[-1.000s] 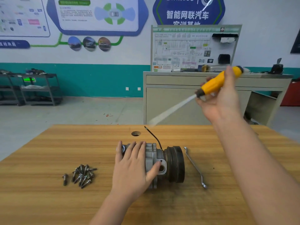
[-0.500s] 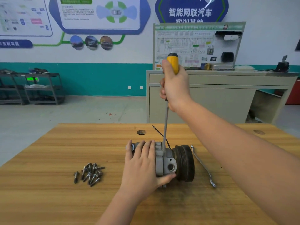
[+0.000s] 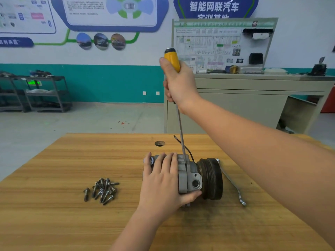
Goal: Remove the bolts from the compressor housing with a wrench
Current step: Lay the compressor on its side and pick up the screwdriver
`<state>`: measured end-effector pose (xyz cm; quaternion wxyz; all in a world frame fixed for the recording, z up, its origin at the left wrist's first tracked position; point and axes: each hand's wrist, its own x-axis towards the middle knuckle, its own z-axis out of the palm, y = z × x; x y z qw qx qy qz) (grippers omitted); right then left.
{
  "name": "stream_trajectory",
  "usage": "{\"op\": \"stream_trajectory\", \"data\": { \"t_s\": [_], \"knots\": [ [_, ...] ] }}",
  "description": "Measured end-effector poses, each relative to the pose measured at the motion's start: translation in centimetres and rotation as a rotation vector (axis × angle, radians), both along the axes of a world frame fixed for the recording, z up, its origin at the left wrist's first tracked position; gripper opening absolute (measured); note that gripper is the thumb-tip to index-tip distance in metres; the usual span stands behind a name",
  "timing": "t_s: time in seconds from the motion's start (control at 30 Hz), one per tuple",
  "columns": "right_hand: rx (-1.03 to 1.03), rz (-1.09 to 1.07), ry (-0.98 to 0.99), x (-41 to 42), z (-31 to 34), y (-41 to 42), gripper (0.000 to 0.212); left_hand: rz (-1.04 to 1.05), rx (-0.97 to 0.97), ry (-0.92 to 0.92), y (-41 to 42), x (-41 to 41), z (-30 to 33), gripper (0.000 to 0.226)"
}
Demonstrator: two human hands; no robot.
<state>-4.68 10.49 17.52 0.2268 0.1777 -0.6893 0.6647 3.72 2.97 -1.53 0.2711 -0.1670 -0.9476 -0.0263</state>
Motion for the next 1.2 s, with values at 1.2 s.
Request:
{"op": "stream_trajectory", "data": {
  "t_s": [1.2],
  "knots": [
    [-0.275, 0.211, 0.218, 3.8, -1.8, 3.6, 0.031, -0.224, -0.048, 0.123, -2.5, 2.1, -1.2, 0.107]
  ]
}}
